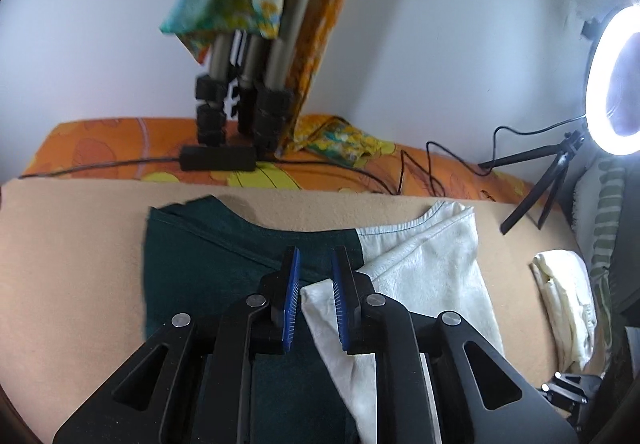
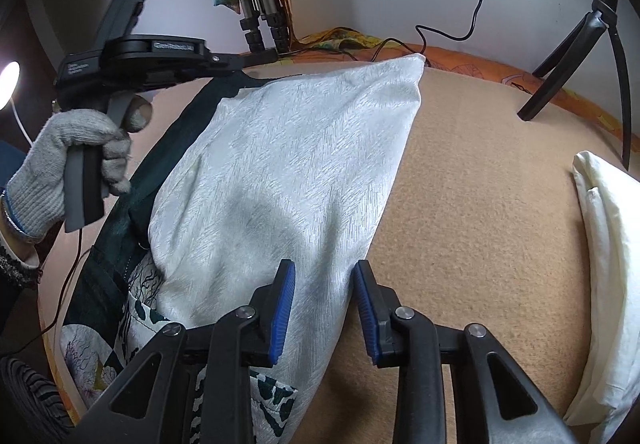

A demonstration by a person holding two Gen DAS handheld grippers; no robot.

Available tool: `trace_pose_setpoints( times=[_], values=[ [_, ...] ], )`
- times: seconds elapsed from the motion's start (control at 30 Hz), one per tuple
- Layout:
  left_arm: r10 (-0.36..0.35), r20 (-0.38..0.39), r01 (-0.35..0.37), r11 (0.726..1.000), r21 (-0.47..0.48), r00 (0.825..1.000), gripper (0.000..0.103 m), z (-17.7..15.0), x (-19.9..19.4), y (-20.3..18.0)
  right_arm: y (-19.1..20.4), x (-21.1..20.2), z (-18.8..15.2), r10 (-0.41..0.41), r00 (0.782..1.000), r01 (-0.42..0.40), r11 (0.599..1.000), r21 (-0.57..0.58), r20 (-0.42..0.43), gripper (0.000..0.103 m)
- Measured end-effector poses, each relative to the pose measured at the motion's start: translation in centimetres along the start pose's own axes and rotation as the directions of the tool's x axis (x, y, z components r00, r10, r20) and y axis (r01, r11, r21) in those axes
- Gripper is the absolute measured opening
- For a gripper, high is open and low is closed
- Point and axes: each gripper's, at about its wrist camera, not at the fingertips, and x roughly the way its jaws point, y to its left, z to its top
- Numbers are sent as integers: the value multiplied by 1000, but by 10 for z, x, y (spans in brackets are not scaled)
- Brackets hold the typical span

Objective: Fold small clothes

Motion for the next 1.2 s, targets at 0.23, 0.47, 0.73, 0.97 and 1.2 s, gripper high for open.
trace_pose_setpoints(
  times=[0.23, 0.47, 0.73, 0.97, 1.2],
  values=[
    [14, 24, -14, 1000, 9, 1000, 45, -5, -40, 27, -12, -10, 1, 15, 1000, -16, 998, 55, 22, 35],
    [39, 1, -39, 999, 27, 999, 60, -15, -57, 54, -10, -31, 5, -21, 994, 17, 999, 33, 104, 62],
    [8, -4, -9, 999, -43, 1000, 61, -16, -54, 91, -15, -41, 17, -24, 981, 23, 1000, 7, 191, 84],
    [-32, -31, 29, 996, -86, 999, 61, -16, -28, 109, -23, -8, 56, -24, 989, 8, 994, 108, 143, 84],
    [-78, -45, 72, 989, -126, 996, 61, -14, -3, 115, -52, 28, 95, 10, 987, -51, 965, 258, 158, 69]
  ],
)
